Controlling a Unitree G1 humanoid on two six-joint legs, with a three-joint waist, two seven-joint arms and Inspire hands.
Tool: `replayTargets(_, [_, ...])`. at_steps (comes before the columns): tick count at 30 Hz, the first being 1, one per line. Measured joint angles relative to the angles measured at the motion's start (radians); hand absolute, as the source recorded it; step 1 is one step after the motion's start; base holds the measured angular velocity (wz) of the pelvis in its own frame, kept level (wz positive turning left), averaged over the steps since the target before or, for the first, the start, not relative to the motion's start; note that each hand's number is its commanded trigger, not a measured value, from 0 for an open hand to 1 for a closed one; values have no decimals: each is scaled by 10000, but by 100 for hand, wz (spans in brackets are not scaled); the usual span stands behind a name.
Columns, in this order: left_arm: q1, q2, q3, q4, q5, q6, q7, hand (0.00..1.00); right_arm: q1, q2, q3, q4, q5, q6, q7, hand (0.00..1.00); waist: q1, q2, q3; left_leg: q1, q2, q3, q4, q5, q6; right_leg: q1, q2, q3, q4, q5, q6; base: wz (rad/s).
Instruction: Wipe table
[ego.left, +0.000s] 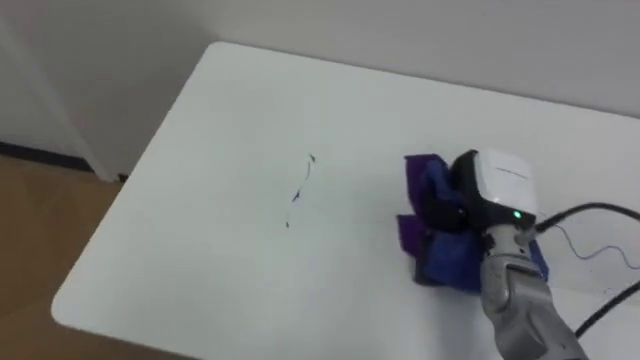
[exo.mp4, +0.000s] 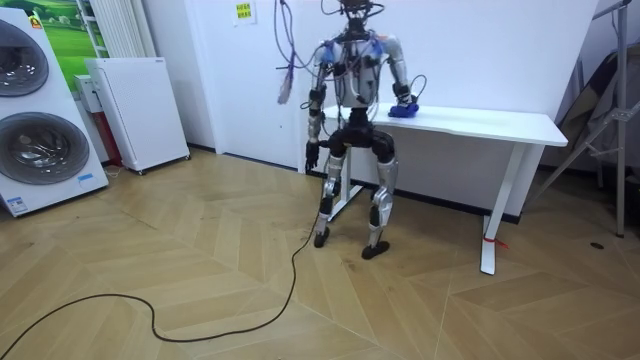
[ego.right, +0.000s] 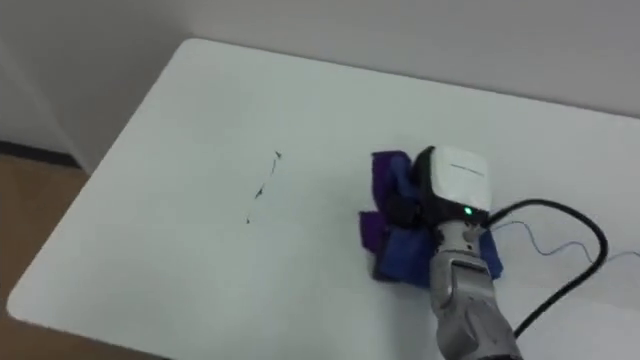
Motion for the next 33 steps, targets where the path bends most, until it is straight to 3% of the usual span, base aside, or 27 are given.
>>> replayTargets(1, [189,-9,11,5,-147,28,-30,0,-23,-22,40,28,8,-56,27,100,97,67,3,105,-97,-13,-88,11,17,21,84,166,-1,-26,-31,0])
replayTargets(3, [932,-92,150,3,-296,82,-261,0,29,-216,136,210,110,-430,-3,100,322,291,-31,611,-536,7,-676,134,212,59,166,847,-86,-27,-73,-28])
replayTargets(5, [1227,-149,479,4,-343,107,-457,0,204,-241,91,250,302,-617,-221,100,288,427,-52,1036,-781,46,-1360,207,280,140,136,1013,-197,-19,-59,-11])
replayTargets(6, [1263,-150,667,-2,-459,177,-458,0,285,-271,-5,510,396,-867,-576,100,183,502,-103,1280,-918,51,-1770,346,244,176,88,1137,-219,-39,-11,6])
replayTargets(7, [1245,-147,761,-14,-559,204,-452,0,295,-270,-50,741,489,-1057,-828,100,63,501,-104,1371,-1018,48,-1945,444,267,224,27,1153,-231,-55,24,32])
replayTargets(9, [1000,-153,1290,-65,-549,192,-441,0,740,-316,-505,1325,817,-1636,-2008,100,-511,381,-124,1614,-1375,98,-2482,753,391,508,-169,1309,-421,-66,196,59])
replayTargets(13, [511,-149,2406,-376,125,173,-358,0,2484,-459,-1961,1357,1782,-2070,-3643,100,-884,-105,-188,1714,-1880,310,-2737,845,626,758,-603,1396,-563,-29,562,37])
replayTargets(15, [559,-100,2691,-686,322,188,-108,0,3642,-479,-3047,1590,2519,-2142,-4273,100,-1275,-381,-312,1868,-2162,306,-2666,579,1042,1186,-868,1396,-690,-22,865,36])
replayTargets(17, [638,-58,2670,-809,259,196,21,0,4137,-604,-3653,1924,2994,-2150,-4533,100,-1444,-529,-306,1848,-2297,318,-2522,381,1233,1305,-955,1424,-746,91,1065,8])
replayTargets(20, [696,-31,2581,-874,112,203,72,0,4303,-1007,-4076,2614,3847,-2147,-4587,100,-1689,-487,-332,1689,-2358,266,-2160,20,1504,1362,-726,1357,-965,299,1013,-4])
replayTargets(22, [690,-27,2559,-874,118,198,103,0,4197,-1109,-4127,2927,4144,-2072,-4558,100,-1656,-426,-365,1743,-2362,267,-2172,-36,1602,1427,-596,1364,-1191,551,974,-11])
replayTargets(28, [482,54,1602,-576,-446,209,269,0,2368,-831,-3425,2811,3819,-324,-3521,100,-853,-308,-314,1847,-2275,89,-2253,-116,1744,1309,-198,1511,-1802,1272,808,-66])
replayTargets(29, [263,41,1367,-369,-576,218,267,0,2071,-759,-2846,2280,3446,89,-2983,100,-657,-280,-299,1824,-2303,-189,-2258,-128,1750,1222,-112,1432,-1801,1314,736,-59])
replayTargets(30, [31,36,1075,-157,-628,215,271,0,1675,-596,-2077,1648,2945,387,-2377,100,-487,-228,-221,1765,-2306,-422,-2230,-131,1744,1131,-40,1283,-1796,1389,611,-46])
replayTargets(31, [-60,37,920,-102,-692,221,267,0,1446,-508,-1585,1301,2660,527,-2042,100,-466,-219,-212,1698,-2294,-451,-2221,-134,1722,1058,-21,1266,-1784,1399,579,-18])
replayTargets(33, [-417,-52,408,43,-858,227,255,0,347,-69,262,368,1795,627,-872,100,-74,-119,-99,1492,-2347,-760,-2231,-54,1599,858,65,1255,-1750,1408,481,11])
